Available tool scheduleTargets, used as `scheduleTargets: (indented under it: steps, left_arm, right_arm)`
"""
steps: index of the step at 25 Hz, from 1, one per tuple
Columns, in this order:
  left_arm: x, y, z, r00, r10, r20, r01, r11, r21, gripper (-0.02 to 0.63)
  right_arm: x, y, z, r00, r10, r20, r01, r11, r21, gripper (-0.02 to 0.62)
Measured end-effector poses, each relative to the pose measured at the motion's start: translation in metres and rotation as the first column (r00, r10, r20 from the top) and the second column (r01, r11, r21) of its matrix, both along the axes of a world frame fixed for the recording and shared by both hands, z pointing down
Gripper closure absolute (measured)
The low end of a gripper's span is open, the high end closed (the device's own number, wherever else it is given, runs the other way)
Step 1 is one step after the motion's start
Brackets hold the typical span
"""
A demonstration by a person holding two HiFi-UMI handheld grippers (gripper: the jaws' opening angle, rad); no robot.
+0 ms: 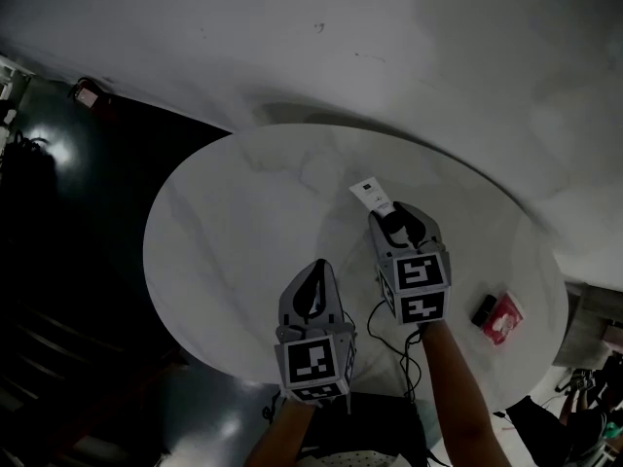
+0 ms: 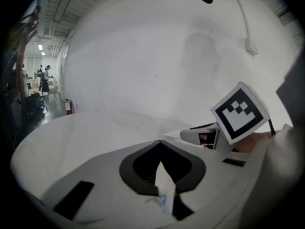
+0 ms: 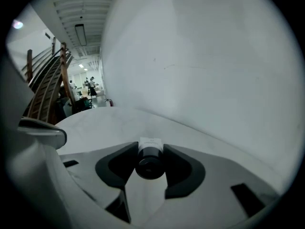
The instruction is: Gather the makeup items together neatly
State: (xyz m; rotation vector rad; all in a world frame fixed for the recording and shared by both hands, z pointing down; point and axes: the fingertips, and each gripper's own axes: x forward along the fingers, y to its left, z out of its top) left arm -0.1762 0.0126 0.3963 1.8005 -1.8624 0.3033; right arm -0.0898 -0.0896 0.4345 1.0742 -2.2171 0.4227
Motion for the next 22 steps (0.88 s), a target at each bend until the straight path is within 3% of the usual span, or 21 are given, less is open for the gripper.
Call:
scheduleTargets:
  steps: [4, 9, 17, 22]
  left_arm:
    - [0.007, -0.002, -0.002, 1.000, 0.023, 0.002, -0.023, 1.000, -0.002, 0.572]
    - [0.010, -0.004, -0.002, 0.999, 0.036, 0.005, -0.036, 0.999, -0.001, 0.572]
    - [0.003, -0.002, 0.004, 1.000, 0.019, 0.002, -0.019, 1.000, -0.016, 0.572]
    - [-0.003, 0.001, 0.007, 1.000, 0.004, -0.002, -0.004, 1.000, -0.022, 0.572]
  right_arm:
    - [0.020, -0.003, 0.004, 0.991, 0.133, -0.015, -0.133, 0.991, -0.018, 0.405]
    - [0.032, -0.002, 0.014, 0.957, 0.289, -0.017, -0.289, 0.955, -0.062, 0.405]
    - [0.024, 0.007, 0.035, 0.923, 0.384, -0.031, -0.384, 0.912, -0.147, 0.405]
    - [0.018, 0.010, 0.042, 0.923, 0.383, -0.049, -0.385, 0.910, -0.153, 0.405]
